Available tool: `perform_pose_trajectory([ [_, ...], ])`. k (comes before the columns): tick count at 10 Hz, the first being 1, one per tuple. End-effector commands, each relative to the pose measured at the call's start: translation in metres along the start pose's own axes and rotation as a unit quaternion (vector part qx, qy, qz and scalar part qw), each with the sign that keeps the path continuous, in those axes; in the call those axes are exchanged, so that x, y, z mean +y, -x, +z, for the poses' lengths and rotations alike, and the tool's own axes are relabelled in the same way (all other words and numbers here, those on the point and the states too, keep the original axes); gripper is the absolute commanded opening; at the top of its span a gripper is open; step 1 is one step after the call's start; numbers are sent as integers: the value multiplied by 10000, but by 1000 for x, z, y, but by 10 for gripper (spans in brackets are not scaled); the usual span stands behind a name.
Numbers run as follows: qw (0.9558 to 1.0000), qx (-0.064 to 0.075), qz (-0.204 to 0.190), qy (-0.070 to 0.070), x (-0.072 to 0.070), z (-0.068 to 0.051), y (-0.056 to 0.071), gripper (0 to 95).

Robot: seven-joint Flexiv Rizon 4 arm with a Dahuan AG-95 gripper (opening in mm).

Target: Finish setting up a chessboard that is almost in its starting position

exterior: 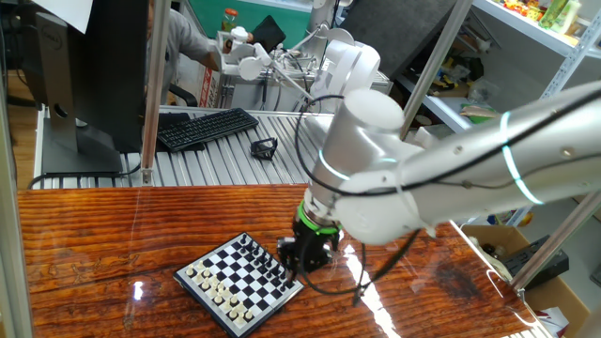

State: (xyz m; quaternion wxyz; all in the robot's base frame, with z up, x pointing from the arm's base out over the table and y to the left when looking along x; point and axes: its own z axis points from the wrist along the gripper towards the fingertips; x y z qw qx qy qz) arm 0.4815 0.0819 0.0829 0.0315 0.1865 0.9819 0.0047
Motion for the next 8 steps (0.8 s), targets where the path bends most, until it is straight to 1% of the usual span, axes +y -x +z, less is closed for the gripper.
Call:
perform_pose_trajectory([
  [1, 10000, 39, 53, -52, 4, -2, 4, 0],
  [4, 9998, 87, 145, -97, 12, -5, 14, 0],
  [7, 9994, 195, 257, -157, 20, -8, 25, 0],
  [8, 9993, 205, 281, -161, 21, -8, 27, 0],
])
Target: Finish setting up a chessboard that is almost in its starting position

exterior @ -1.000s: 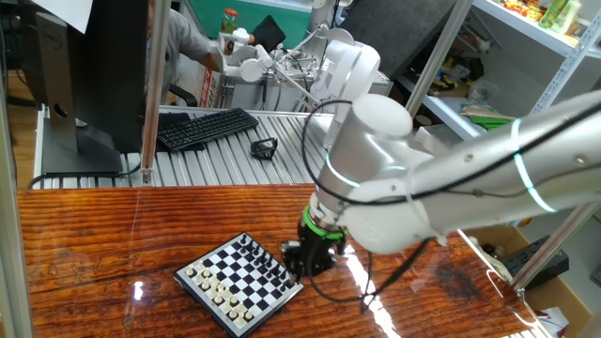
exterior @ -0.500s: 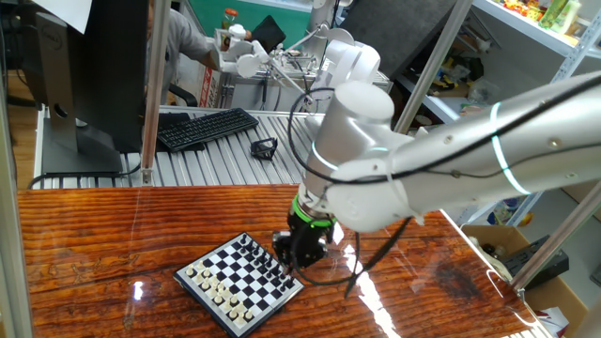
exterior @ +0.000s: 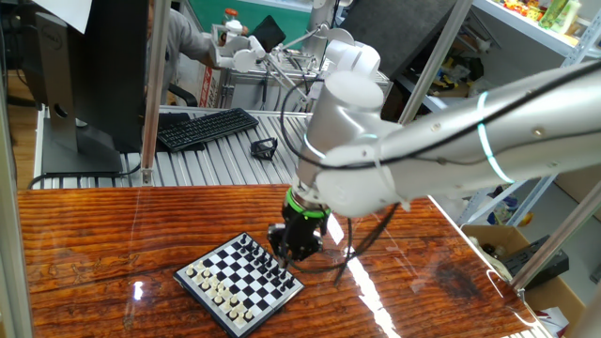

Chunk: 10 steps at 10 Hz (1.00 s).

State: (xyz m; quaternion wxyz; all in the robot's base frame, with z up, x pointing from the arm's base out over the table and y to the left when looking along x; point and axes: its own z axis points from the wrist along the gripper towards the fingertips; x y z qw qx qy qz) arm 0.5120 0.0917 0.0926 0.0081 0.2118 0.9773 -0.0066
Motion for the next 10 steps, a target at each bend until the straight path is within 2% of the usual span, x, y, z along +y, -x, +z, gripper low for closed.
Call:
perform_pose_trajectory([
  [1, 10000, 9, 53, -1, 2, -1, 5, 0],
  [5, 9998, 59, 168, 43, 8, -2, 14, 0],
  [10, 9998, 80, 191, 22, 13, -1, 25, 0],
])
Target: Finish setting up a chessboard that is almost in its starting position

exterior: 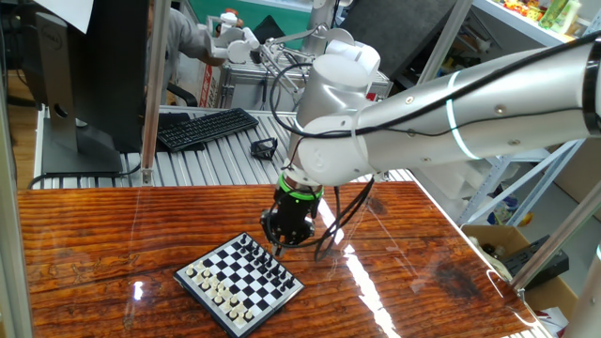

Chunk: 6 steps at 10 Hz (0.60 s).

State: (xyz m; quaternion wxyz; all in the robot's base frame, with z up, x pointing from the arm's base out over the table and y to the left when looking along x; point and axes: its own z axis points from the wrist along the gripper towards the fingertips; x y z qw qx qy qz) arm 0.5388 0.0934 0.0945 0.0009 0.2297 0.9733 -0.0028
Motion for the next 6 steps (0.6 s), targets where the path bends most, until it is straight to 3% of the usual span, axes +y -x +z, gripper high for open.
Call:
perform_pose_trajectory([
  [1, 10000, 3, 19, 5, 1, 0, 4, 0],
  [6, 10000, -8, -1, 17, 4, 0, 12, 0],
])
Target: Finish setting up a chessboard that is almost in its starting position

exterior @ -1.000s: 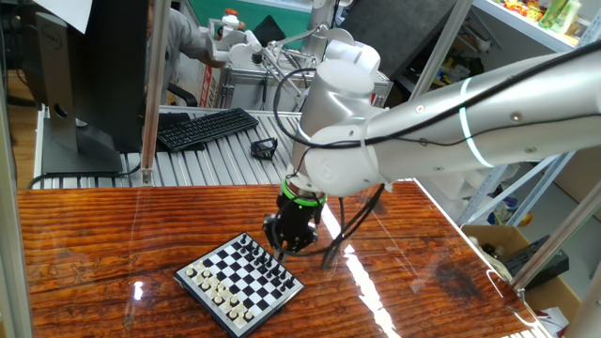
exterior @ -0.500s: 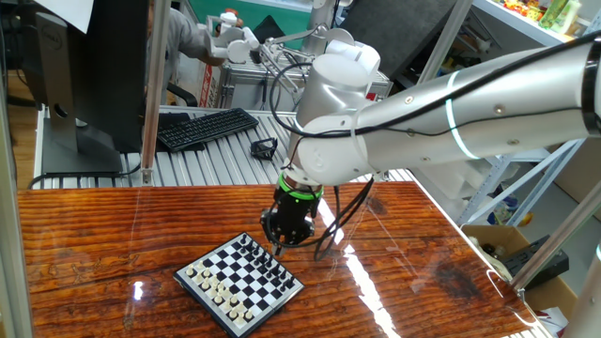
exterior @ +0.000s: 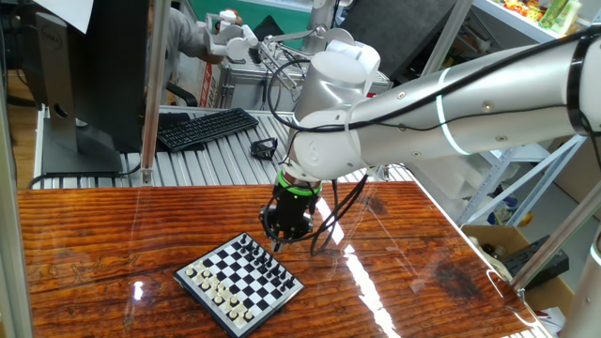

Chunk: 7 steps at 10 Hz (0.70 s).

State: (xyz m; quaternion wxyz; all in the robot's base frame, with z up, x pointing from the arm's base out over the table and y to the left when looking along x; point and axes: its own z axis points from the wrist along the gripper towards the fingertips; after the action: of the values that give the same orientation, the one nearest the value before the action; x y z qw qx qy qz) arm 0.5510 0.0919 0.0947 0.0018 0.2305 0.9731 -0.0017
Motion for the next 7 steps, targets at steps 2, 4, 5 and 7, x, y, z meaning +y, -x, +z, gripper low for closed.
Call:
perform_pose_trajectory([
  [2, 10000, 3, -24, 16, 1, 2, 2, 0],
  [4, 10000, -4, -73, 20, 1, 5, 4, 0],
  [5, 10000, -3, -78, 16, 1, 5, 4, 0],
  [7, 10000, -12, -92, 2, 1, 5, 4, 0],
])
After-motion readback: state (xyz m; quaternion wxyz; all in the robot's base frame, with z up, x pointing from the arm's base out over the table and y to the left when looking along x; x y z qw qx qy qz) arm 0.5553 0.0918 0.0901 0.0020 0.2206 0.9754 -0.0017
